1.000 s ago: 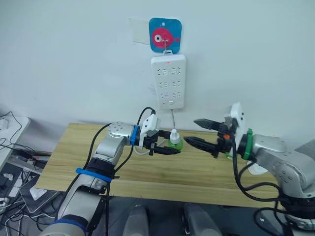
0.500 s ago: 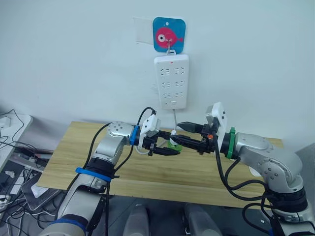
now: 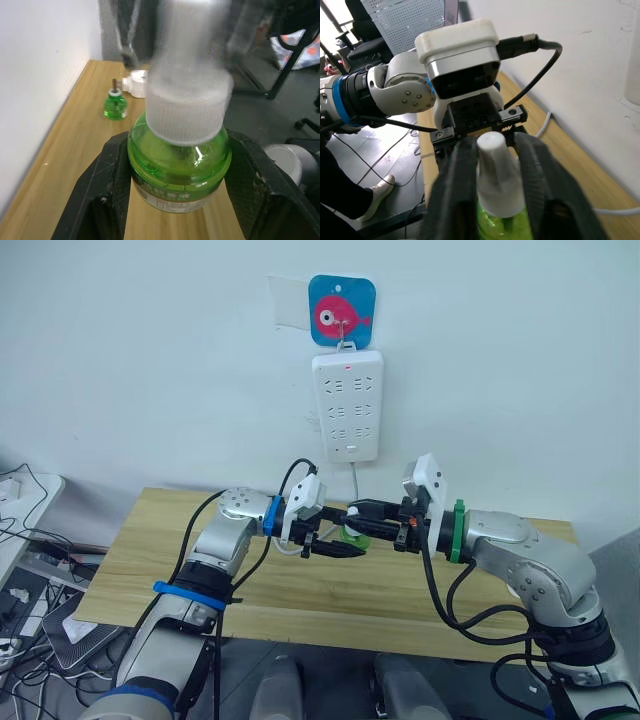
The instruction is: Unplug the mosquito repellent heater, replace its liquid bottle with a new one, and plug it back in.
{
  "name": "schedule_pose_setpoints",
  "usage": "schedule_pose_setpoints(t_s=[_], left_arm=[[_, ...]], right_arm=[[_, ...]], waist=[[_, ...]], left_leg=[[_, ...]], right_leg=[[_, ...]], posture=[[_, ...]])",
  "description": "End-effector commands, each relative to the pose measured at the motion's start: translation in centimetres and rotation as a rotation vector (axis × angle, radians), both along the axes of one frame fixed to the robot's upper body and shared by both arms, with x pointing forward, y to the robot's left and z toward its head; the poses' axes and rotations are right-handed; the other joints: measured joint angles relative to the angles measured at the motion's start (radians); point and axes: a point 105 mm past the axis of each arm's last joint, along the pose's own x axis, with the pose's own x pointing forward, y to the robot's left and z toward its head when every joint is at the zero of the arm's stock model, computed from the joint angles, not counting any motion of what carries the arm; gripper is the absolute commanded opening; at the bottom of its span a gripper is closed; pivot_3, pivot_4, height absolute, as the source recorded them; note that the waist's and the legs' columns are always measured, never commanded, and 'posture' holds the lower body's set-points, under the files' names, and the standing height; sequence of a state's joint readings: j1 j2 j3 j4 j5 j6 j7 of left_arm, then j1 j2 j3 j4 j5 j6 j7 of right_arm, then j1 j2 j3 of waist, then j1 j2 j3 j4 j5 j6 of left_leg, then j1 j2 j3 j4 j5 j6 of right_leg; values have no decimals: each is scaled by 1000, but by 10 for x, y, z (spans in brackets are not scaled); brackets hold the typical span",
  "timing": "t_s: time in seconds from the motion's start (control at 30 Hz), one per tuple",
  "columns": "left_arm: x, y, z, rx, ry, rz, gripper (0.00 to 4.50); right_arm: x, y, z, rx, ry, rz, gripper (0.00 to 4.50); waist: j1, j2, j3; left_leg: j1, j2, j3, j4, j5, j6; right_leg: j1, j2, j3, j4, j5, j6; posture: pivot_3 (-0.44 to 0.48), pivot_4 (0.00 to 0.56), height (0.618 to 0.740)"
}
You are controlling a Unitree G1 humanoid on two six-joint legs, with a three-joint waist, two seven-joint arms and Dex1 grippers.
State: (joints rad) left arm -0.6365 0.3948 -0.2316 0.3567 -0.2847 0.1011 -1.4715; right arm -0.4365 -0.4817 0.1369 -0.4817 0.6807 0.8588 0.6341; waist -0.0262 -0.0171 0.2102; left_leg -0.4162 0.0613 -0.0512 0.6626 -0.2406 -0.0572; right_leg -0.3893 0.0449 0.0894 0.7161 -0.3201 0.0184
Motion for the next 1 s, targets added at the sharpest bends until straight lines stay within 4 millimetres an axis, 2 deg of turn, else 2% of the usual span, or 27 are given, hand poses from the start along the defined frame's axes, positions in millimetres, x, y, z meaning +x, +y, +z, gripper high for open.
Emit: schedule_pose_setpoints(t_s=[0.03,0.2,0.3,0.4,0.5,0.63,0.83,0.93,1.0], left_arm=[[-2,-2,9,-15,-47,-14,2250],[-1,-2,8,-11,-45,-10,2250],[-2,1,6,-7,-42,-2,2250],[-3,5,3,-1,-38,7,2250],[-3,8,1,1,-32,23,2250],[-6,12,-4,7,-25,36,2250],[-5,13,-3,16,-28,38,2250],[-6,12,-2,20,-31,34,2250],[-6,13,-2,22,-31,34,2250]], right_arm=[[-5,3,14,29,-51,37,332],[-1,-2,55,158,-124,2,332],[5,-13,83,242,-169,-66,332],[10,-26,88,236,-194,-149,332],[19,-45,71,196,-199,-290,332],[36,-82,2,0,-223,-582,332],[53,-117,-83,-61,-145,-861,332],[59,-134,-112,-96,-118,-946,332],[61,-143,-124,-114,-104,-981,332]], waist=[[1,0,0],[0,0,0],[2,0,0],[4,0,0],[10,0,0],[21,0,-1],[14,0,-1],[12,0,-2],[13,0,-2]], left_leg=[[0,0,0,0,0,0],[0,0,0,0,0,0],[0,0,0,0,0,0],[0,0,0,0,0,0],[-1,0,0,-1,0,0],[-1,0,0,-1,0,0],[1,0,4,-1,0,0],[2,0,5,-1,0,0],[1,0,4,-1,0,0]], right_leg=[[0,0,0,0,0,0],[0,0,0,0,0,0],[0,0,0,1,0,0],[0,0,0,0,0,0],[0,0,0,-1,0,0],[0,0,0,-1,0,0],[-2,0,4,1,0,0],[-1,0,5,1,0,0],[-1,0,4,0,0,0]], posture=[[74,143,740],[80,139,740],[83,140,740],[85,139,740],[87,137,740],[83,134,740],[81,133,740],[87,136,740],[89,140,740]])
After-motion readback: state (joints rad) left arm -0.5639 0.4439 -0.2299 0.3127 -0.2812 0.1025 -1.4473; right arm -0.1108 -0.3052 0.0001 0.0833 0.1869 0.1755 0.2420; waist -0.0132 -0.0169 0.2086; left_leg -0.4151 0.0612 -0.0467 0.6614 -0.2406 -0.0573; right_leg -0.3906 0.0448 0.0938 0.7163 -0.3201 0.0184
